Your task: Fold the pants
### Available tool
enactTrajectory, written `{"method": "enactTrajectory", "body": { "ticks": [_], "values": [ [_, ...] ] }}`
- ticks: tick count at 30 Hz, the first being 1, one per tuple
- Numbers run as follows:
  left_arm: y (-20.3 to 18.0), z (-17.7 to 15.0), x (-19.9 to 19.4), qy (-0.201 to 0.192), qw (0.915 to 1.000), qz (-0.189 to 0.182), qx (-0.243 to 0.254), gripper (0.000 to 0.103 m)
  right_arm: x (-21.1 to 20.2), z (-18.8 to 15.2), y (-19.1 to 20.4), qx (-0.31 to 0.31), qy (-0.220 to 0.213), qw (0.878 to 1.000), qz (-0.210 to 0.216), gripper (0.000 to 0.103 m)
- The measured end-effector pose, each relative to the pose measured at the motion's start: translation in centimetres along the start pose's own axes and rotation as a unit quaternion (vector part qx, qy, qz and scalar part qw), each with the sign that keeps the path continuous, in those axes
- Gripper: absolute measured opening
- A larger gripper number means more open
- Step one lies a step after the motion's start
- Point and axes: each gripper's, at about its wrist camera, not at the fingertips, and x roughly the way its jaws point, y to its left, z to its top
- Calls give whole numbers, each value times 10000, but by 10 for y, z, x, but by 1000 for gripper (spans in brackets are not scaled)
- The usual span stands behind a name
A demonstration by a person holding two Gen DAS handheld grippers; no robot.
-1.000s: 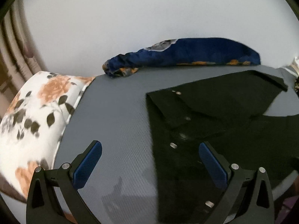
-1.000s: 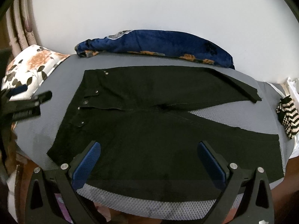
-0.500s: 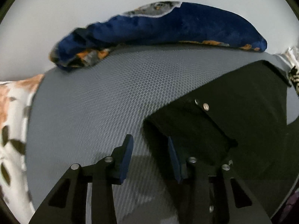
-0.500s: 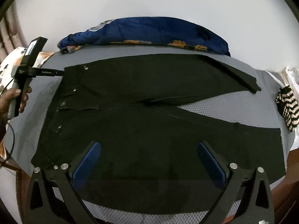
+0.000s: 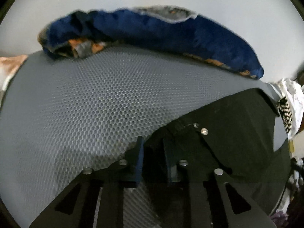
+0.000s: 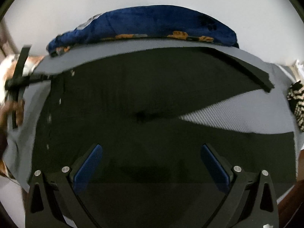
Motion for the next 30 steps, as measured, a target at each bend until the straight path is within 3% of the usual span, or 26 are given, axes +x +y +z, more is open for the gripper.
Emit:
{"method": "enactTrajectory", "body": {
  "ticks": [5,9,11,14,16,18,21,24,27,29,30],
  "values": [
    [-32,-27,-58,-768,9970,-112,-25,16,17,51,-28,765,-95,9925,946,103],
    [-72,-60,-96,-1090,9937,-228,144,15,47,96,-55,1476,152,9762,1583,103],
    [-86,-75,-106,-1174,9926,-276,174,15,65,117,-68,1888,338,9599,2042,102],
    [-98,-94,-116,-1231,9917,-334,155,15,88,142,-77,2172,623,9496,2173,101],
    [-101,-106,-124,-1261,9913,-377,69,5,99,155,-78,2230,719,9491,2105,101],
    [-102,-114,-128,-1271,9910,-428,-9,5,112,166,-79,2298,865,9463,2101,98],
    [-102,-123,-128,-1244,9914,-397,-85,5,139,175,-80,2369,1189,9442,1953,73],
    [-98,-126,-123,-1162,9924,-364,-187,5,166,178,-84,2723,1500,9268,2108,73],
    [-91,-126,-125,-1214,9920,-289,-189,6,165,176,-90,3181,1261,9087,2391,73],
    [-79,-113,-120,-1062,9936,-353,-129,8,162,172,-83,2967,1307,9169,2328,73],
    [-68,-103,-113,-879,9948,-500,-143,17,161,170,-79,2839,1342,9216,2283,73]
  ]
}}
